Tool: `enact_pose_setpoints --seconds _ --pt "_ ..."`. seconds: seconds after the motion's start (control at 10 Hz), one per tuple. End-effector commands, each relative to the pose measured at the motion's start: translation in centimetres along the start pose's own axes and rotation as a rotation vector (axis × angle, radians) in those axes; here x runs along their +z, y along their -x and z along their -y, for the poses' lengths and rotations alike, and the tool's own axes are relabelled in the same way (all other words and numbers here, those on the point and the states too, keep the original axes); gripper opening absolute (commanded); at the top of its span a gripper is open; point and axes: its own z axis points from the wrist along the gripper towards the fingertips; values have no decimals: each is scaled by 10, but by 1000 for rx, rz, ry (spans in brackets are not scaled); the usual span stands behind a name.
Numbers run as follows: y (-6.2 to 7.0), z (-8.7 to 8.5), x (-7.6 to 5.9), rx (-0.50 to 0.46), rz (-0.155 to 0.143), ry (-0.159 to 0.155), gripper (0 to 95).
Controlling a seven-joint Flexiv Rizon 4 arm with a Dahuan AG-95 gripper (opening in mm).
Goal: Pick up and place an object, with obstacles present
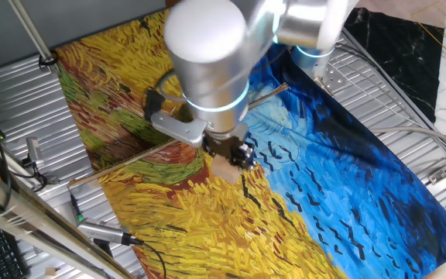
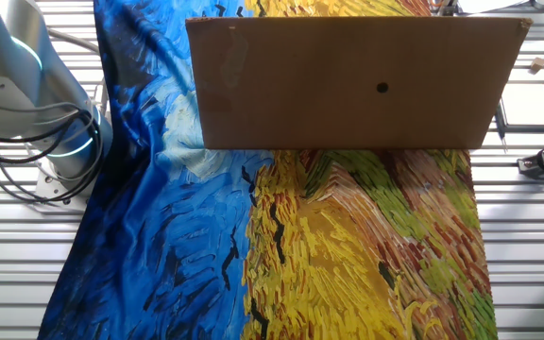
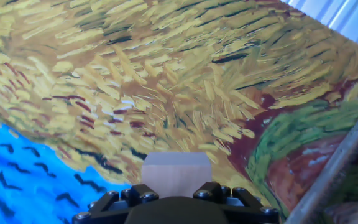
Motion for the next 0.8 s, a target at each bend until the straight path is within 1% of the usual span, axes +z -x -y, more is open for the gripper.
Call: enact_pose_setpoints --seconds 0.1,0.3,0.5,0.7,0.8 --pt "18 -8 20 3 12 -17 0" --pt "32 -15 40 1 26 -27 0" --pt "41 -22 57 -7 36 -36 0" --pt "46 -25 71 -12 41 -42 0" --pt "47 -28 81 -15 40 -44 0"
